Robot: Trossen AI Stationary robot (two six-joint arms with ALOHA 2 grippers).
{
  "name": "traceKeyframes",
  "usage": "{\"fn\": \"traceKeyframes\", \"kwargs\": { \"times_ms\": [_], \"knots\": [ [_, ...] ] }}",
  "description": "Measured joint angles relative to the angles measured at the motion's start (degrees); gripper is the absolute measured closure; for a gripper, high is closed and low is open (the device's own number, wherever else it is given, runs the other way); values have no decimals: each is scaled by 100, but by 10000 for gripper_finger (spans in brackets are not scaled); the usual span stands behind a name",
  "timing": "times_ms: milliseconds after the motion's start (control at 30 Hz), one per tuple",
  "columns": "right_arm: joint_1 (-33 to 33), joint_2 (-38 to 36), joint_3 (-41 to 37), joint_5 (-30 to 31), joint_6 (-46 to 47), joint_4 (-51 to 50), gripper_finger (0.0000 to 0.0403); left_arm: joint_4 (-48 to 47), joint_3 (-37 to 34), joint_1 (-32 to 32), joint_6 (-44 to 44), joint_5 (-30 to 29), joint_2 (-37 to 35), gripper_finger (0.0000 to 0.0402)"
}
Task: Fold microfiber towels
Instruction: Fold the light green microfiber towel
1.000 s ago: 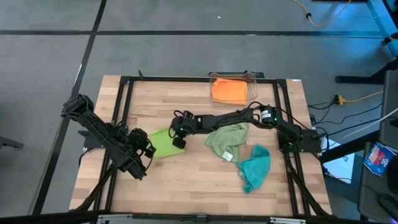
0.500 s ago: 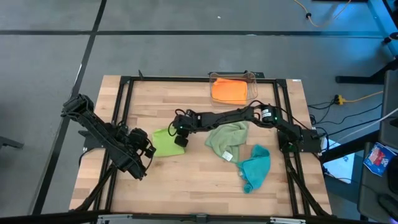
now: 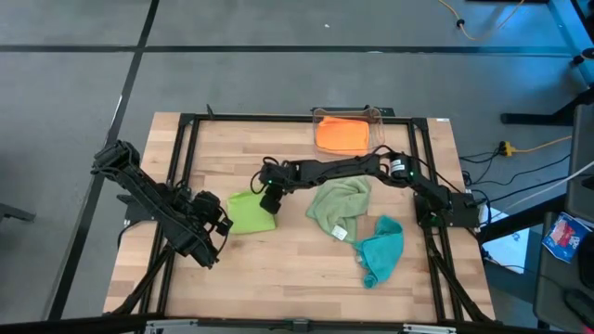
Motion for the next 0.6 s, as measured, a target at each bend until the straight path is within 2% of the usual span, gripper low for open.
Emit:
{"fn": "traceKeyframes", "kwargs": {
  "times_ms": [233,367,600],
  "knots": [
    [-30,0,2,-180,-29,116,286,1,0,1,-1,-1,-1,290],
    [-39,0,7,-221,409,261,286,3,0,0,1,0,0,290],
    [-245,0,609,-181,271,-786,275,4,0,0,-1,0,0,290]
  ]
}}
